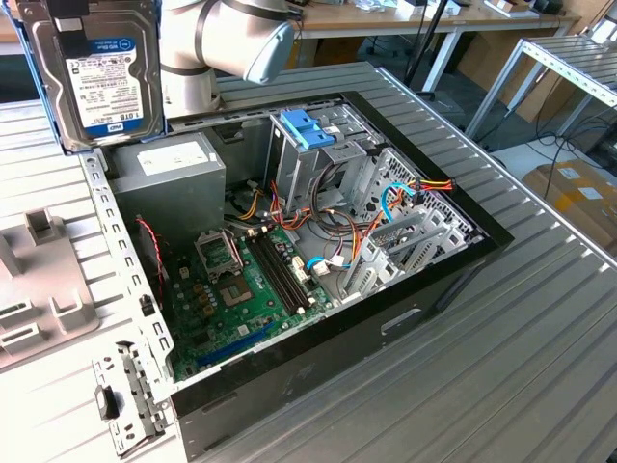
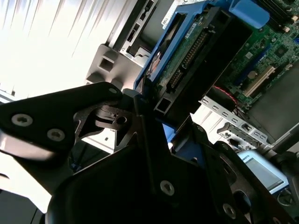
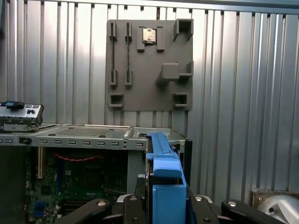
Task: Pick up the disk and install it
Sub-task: 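Pick up the disk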
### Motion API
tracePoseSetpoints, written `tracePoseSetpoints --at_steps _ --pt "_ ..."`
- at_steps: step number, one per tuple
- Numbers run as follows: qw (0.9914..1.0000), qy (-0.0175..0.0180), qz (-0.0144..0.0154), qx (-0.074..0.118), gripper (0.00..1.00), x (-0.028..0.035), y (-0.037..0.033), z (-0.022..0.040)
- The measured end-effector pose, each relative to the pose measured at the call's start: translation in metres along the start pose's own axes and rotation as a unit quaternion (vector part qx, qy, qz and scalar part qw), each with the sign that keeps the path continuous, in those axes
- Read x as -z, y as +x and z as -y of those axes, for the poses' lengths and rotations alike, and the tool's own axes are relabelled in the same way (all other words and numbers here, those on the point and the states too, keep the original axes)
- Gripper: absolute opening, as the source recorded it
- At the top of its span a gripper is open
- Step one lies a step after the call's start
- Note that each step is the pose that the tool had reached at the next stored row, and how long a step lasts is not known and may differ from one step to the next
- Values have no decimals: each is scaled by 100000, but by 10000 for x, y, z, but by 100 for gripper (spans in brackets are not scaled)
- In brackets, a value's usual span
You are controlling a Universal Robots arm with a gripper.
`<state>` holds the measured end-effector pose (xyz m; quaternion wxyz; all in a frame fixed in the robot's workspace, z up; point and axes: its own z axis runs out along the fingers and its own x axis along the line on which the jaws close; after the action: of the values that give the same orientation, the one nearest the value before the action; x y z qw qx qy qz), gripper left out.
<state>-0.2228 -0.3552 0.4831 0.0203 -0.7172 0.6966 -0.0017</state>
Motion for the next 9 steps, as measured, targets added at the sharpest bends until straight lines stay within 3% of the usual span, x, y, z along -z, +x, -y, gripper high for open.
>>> tracePoseSetpoints --at_steps 9 --pt "100000 0 -8 2 37 -2 71 33"
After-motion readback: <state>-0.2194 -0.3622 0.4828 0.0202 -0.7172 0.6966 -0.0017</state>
